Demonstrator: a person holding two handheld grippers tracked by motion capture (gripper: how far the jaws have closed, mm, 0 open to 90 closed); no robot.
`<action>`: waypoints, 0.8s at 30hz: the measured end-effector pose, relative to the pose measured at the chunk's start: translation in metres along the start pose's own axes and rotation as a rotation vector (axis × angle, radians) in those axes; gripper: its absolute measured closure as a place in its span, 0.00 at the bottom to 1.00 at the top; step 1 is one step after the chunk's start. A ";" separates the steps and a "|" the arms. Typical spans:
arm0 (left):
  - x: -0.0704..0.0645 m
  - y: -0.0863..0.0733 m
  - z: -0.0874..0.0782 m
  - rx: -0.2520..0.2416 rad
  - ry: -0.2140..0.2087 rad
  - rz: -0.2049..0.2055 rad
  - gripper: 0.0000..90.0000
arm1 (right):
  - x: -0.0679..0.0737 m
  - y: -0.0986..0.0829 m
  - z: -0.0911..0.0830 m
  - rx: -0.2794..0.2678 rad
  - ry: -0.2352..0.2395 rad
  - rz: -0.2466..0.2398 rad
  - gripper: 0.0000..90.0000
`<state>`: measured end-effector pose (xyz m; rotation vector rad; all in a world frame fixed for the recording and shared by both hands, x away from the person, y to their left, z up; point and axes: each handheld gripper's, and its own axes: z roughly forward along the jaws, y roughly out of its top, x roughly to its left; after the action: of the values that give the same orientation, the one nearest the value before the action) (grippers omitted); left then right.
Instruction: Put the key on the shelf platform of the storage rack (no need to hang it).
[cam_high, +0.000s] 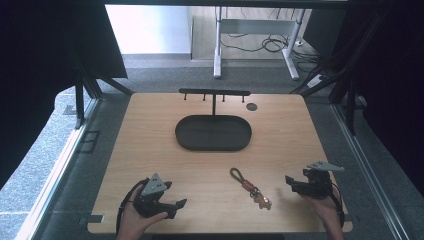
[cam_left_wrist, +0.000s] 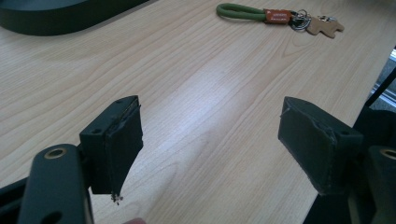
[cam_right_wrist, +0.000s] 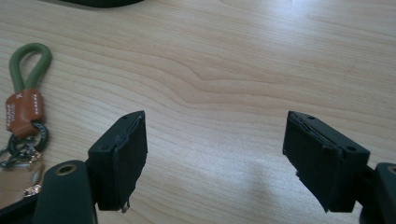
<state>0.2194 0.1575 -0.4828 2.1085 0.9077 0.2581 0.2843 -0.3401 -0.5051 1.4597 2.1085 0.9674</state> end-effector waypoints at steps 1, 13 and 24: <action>0.001 0.000 0.000 0.000 -0.001 -0.004 0.25 | -0.001 -0.001 0.001 0.002 0.000 0.003 0.25; -0.003 0.002 -0.007 -0.013 0.016 0.003 0.25 | -0.002 -0.006 0.000 0.014 0.030 -0.018 0.31; -0.011 0.006 -0.008 -0.013 0.003 0.025 0.25 | 0.011 -0.004 0.003 0.019 0.057 -0.069 0.33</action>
<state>0.2111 0.1524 -0.4719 2.1090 0.8794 0.2801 0.2796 -0.3303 -0.5095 1.3738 2.1999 0.9764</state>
